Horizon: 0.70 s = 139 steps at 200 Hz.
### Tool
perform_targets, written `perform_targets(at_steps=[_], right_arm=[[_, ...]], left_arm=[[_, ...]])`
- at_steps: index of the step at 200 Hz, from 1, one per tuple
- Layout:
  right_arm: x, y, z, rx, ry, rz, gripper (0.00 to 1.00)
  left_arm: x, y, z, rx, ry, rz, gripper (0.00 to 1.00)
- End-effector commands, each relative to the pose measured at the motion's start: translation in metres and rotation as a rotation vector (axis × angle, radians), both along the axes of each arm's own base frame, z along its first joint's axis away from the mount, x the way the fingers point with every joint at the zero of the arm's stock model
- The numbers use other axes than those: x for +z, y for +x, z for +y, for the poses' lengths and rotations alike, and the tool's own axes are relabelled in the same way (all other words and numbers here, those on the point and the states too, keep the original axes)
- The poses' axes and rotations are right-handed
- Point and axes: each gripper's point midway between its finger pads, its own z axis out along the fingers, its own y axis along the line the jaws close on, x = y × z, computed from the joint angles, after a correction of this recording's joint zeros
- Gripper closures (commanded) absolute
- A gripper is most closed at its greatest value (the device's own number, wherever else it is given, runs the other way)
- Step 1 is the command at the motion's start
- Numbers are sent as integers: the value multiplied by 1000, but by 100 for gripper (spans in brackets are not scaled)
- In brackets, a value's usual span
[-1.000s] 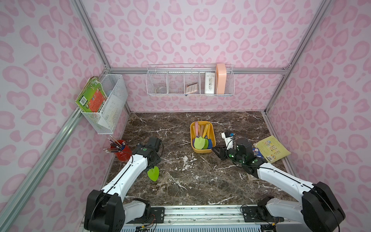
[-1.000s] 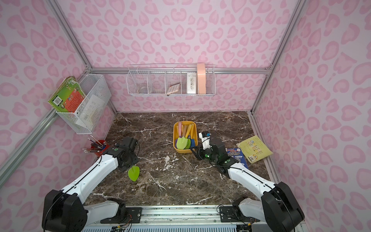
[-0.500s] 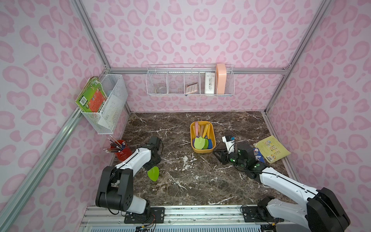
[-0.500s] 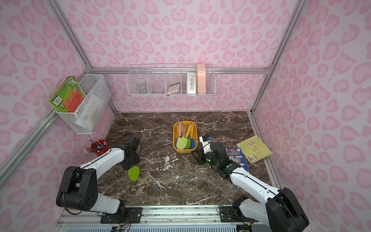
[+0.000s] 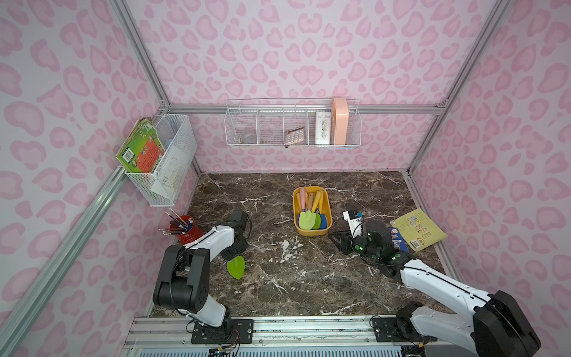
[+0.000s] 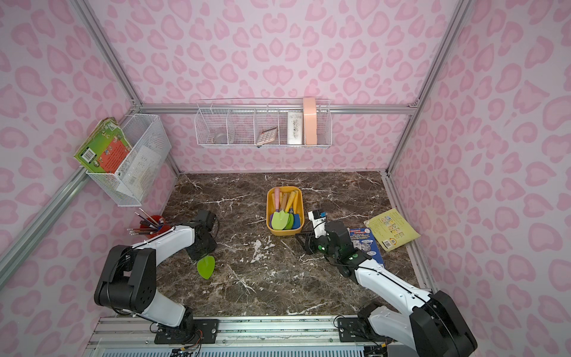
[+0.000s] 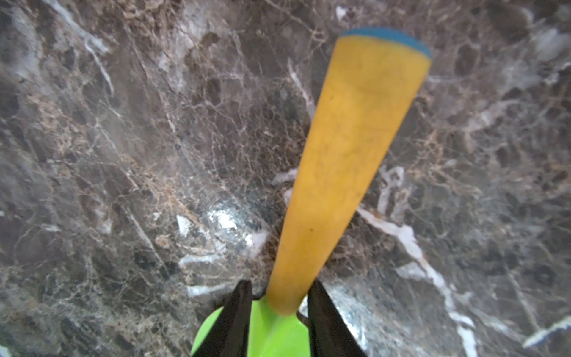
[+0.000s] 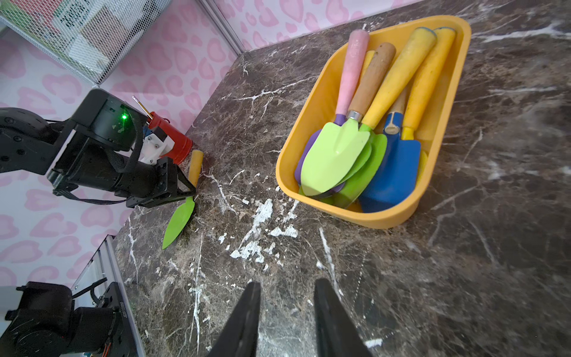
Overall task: Put the shovel into the storage box
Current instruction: Pick up the shovel from the center of the board.
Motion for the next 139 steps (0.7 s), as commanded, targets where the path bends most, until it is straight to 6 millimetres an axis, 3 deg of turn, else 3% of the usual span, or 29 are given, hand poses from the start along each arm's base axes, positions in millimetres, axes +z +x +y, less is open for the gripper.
perform_targets(at_steps=[1,43,87,139], right_arm=[[6,3,0,-13,16,-24,67],[10,3,-1,-19,20,-36,67],[8,2,-4,-30,18,-35,67],[13,4,-8,-53,26,-65,67]], left_arm=[[-1,2,2,-19,15,7,71],[-6,-1,1,-28,10,33,79],[-3,0,-7,-45,-29,75,94],[25,7,-22,-98,-64,8,99]])
